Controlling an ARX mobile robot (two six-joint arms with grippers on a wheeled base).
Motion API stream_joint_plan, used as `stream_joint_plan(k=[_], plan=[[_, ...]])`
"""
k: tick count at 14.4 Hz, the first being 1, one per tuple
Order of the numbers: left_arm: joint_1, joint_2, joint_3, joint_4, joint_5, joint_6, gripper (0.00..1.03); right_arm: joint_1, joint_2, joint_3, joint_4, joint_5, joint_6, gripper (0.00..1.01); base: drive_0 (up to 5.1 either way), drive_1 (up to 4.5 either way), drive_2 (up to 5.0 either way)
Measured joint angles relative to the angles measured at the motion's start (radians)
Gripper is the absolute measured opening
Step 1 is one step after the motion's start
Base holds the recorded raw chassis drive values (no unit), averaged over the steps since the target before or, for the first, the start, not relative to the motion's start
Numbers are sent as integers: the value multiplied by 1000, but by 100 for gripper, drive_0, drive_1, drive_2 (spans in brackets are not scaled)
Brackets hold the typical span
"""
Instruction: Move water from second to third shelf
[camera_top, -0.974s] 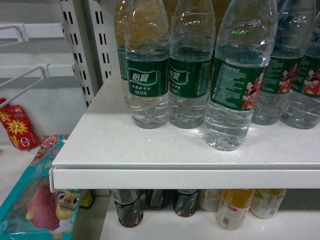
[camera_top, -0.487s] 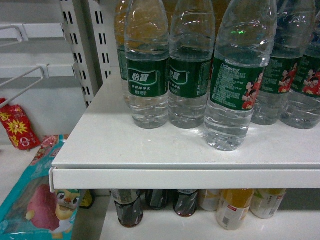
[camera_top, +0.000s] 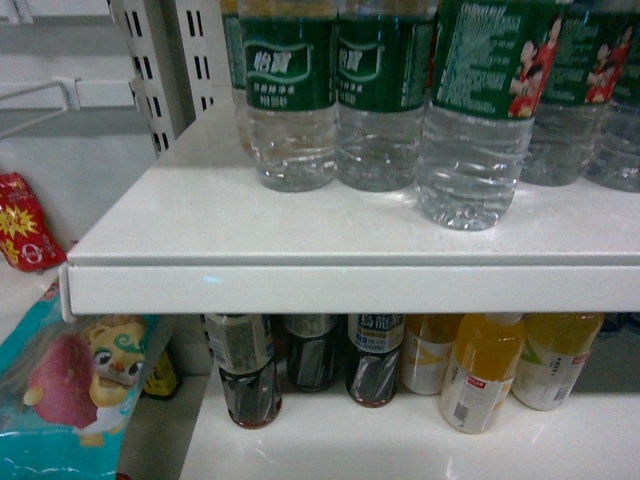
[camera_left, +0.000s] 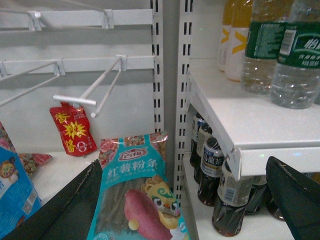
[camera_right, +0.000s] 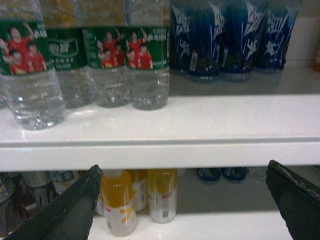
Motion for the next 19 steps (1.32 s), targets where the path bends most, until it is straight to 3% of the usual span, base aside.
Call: stream_joint_plan(k=[19], plan=[[0,0,0,-2,0,0,98,0,0,0,-4,0,-3,98,0,0,0]])
